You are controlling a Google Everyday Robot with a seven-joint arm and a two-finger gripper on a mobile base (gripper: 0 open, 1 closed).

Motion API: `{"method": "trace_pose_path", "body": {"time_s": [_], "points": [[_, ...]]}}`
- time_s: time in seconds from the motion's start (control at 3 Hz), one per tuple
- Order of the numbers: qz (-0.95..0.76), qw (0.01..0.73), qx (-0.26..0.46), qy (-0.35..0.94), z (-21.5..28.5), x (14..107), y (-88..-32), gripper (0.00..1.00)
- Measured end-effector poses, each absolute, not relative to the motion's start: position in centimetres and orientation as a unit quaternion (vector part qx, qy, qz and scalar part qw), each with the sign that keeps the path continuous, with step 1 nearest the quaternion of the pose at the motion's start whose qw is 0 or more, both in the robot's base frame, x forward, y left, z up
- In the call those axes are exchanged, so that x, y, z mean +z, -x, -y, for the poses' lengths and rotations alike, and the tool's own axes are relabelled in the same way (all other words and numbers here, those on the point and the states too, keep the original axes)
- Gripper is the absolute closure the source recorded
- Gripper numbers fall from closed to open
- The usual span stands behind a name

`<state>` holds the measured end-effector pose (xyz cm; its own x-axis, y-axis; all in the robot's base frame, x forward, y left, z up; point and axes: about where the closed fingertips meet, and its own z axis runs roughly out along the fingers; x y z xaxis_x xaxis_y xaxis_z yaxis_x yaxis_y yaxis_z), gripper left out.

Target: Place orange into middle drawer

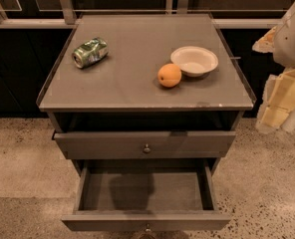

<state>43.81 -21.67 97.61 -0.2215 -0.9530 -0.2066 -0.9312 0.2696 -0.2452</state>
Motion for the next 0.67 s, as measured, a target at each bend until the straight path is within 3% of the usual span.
{"method": "trace_pose_path", "body": {"time_s": [0.67], "points": [[-0.772,0.172,-0.038,0.611,21.38,98.02,-44.28,0.00]]}}
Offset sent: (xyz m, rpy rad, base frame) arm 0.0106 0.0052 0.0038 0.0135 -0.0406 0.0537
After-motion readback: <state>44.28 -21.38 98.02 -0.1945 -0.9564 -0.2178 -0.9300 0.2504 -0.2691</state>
